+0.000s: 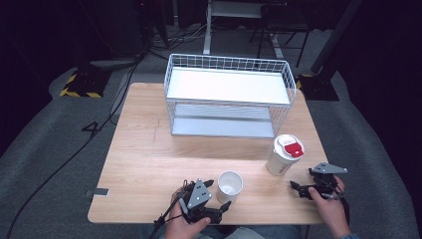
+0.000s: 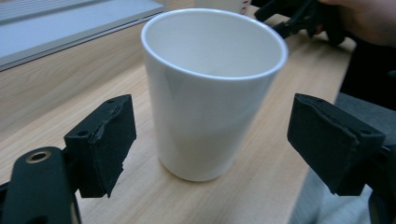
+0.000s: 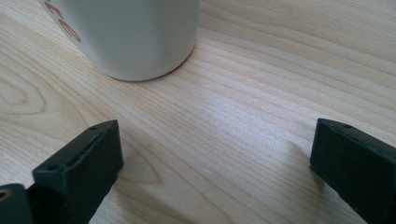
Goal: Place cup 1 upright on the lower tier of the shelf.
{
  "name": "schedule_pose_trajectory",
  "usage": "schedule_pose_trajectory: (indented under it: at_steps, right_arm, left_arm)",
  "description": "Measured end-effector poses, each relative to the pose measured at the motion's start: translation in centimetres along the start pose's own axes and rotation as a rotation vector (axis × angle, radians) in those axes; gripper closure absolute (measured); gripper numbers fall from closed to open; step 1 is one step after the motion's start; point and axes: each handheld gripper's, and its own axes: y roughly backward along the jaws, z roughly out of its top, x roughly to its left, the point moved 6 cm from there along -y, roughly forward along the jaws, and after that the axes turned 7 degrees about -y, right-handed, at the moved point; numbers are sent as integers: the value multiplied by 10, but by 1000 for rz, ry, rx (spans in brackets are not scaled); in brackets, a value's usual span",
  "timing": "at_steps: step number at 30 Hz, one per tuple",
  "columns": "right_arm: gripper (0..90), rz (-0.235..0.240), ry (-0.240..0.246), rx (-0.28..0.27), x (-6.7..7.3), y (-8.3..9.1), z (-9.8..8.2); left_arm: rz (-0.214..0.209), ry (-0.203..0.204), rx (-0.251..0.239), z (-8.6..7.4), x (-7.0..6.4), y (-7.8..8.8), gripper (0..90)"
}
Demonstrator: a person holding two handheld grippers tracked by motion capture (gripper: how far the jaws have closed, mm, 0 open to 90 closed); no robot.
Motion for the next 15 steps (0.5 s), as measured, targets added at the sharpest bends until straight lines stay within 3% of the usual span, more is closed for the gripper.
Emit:
schedule_pose_trajectory:
  at_steps: [8,15]
  right_arm:
    - [27,1,0,0,0,0,0]
    - [28,1,0,0,0,0,0]
  left_arm:
    - [-19,11,-12,1,-3,-20,158]
    - [-6,16,20,-3,-2,-35,159]
